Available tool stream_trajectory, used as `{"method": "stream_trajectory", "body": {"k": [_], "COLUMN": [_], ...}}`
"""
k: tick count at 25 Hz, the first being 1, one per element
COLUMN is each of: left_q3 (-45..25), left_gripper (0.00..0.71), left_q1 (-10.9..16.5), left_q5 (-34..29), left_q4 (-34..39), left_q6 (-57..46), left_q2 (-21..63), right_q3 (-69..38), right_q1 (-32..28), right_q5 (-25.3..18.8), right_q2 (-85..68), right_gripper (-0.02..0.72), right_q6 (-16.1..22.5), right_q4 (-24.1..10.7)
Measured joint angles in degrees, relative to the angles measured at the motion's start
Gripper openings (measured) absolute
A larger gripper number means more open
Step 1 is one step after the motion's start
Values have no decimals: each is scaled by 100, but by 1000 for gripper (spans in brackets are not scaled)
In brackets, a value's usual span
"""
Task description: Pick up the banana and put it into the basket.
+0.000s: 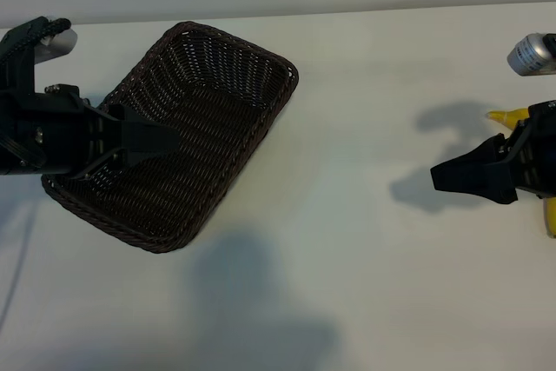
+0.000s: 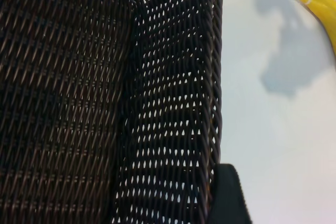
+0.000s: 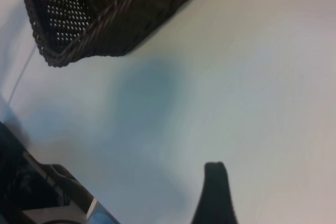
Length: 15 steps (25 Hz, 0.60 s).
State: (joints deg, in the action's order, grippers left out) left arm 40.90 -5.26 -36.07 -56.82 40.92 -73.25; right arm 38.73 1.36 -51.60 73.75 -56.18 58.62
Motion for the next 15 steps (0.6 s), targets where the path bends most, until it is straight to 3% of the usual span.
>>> {"method": "stream_trajectory", "body": {"k": [4,9,15], "left_q3": [0,0,0], "left_gripper": [517,517,517], "left_q1": [0,0,0], "left_q5": [25,-47,-47], "left_q4": [0,347,2249], "left_q6": [-265,-2110,-5176], "left_q2": [0,0,0], "right_q3": [0,2,2], "right_q1": [0,0,0], "right_q5": [0,0,0], "right_q2": [0,0,0], "right_gripper": [563,563,563], "right_q6": [0,0,0], "right_q4": [0,0,0]}}
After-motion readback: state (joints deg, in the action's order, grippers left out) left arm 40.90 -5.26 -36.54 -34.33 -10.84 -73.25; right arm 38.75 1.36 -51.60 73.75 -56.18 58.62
